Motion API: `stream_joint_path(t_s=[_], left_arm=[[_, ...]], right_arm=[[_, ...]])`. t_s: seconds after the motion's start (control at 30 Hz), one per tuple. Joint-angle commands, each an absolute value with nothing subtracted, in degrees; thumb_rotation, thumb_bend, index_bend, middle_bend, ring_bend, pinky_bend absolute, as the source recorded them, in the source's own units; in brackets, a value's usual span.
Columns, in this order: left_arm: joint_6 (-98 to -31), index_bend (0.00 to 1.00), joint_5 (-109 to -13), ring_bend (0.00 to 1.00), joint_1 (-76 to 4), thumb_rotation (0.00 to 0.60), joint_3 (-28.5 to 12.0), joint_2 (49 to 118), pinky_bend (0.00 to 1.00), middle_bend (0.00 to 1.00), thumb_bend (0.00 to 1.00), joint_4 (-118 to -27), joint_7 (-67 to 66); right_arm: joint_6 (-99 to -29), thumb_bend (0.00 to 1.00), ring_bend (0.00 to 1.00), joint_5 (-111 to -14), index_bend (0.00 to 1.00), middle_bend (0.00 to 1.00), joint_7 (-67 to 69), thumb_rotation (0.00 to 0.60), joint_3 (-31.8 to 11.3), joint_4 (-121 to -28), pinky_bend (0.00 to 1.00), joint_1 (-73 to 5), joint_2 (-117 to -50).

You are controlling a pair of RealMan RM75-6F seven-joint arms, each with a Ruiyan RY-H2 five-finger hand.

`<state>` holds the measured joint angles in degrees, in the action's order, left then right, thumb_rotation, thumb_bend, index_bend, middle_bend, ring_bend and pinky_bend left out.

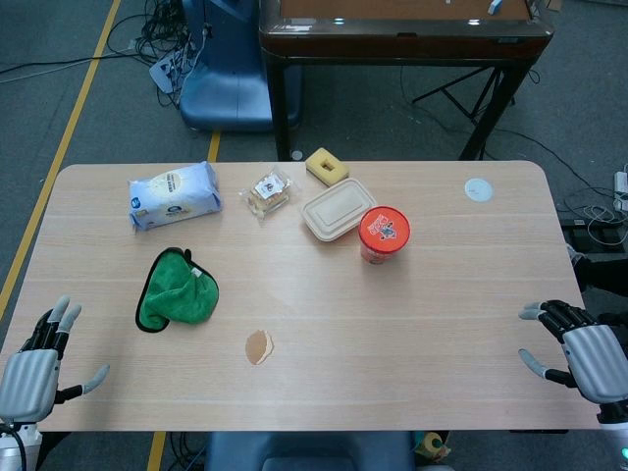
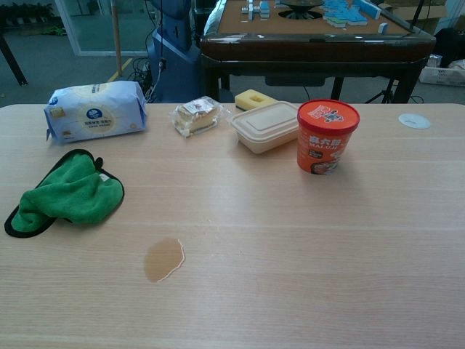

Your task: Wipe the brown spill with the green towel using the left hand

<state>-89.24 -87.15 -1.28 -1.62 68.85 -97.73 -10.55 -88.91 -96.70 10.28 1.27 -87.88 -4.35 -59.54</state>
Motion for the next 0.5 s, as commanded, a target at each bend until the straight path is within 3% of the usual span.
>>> stream_joint_path(t_s=[0.03, 0.27, 0.5], left_arm=[[-88.63, 0.08, -87.13, 0.06, -1.72, 0.6, -1.77, 68.72, 0.3, 0.02, 0.15, -97.48, -10.45], [-84.23, 0.08, -86.43, 0.06, -5.09, 0.6, -3.32, 67.4, 0.3, 0.02, 0.15, -97.27, -8.33], [-74.68, 0.08, -85.66, 0.06, -12.56, 0.6, -5.73, 66.4, 0.29, 0.02, 0.15, -96.7, -8.09]], right_arm=[[-88.88, 0.33, 0.25, -96.69, 0.34, 0.32, 10.25, 0.6, 1.24, -87.96, 0.32, -4.38, -59.49], [-89.42, 0.33, 0.25, -96.93, 0.34, 0.32, 9.61, 0.6, 0.92, -88.68, 0.32, -4.43, -58.78], [-90.65, 0.33, 0.25, -96.47, 0.34, 0.32, 7.58, 0.6, 0.0, -91.11, 0.32, -4.14, -56.84]])
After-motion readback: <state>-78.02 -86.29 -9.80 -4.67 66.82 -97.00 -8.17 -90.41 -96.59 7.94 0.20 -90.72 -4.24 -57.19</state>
